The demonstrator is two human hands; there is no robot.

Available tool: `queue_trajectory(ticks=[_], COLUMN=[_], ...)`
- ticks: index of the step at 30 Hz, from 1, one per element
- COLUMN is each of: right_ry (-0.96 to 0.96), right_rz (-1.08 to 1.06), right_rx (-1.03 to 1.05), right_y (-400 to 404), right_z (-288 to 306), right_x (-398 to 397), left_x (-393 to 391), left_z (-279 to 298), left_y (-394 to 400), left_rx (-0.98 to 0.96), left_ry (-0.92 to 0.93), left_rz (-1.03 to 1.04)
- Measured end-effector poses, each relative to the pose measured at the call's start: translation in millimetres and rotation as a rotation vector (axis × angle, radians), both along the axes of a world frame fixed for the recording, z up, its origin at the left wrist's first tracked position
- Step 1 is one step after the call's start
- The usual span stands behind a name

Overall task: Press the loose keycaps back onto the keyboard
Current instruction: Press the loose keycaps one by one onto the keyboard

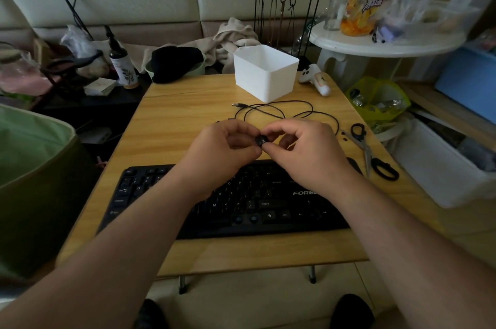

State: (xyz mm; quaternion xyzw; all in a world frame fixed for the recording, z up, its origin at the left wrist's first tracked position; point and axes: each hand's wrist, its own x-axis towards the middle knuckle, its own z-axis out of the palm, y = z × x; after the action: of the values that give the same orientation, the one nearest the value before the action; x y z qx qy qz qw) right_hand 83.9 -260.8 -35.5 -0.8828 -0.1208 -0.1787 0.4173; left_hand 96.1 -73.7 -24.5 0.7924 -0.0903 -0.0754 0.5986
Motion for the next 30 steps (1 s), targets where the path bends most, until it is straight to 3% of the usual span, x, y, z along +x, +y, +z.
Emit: queue_trajectory(ticks=[11, 26, 30], right_ry=[-0.008, -0.202, -0.208], right_rz=[-0.015, -0.051, -0.014], right_rx=[-0.014, -0.095, -0.106], right_y=[-9, -35, -45], right_z=[3, 15, 17], right_x=[-8, -42, -55], left_x=[-2, -23, -28], left_z=[0, 5, 2], left_y=[-6, -30, -38], left_rx=[-0.134, -0.568, -0.506], left_ry=[0.096, 0.390, 0.348], left_rz=[-0.041, -0.148, -0.206])
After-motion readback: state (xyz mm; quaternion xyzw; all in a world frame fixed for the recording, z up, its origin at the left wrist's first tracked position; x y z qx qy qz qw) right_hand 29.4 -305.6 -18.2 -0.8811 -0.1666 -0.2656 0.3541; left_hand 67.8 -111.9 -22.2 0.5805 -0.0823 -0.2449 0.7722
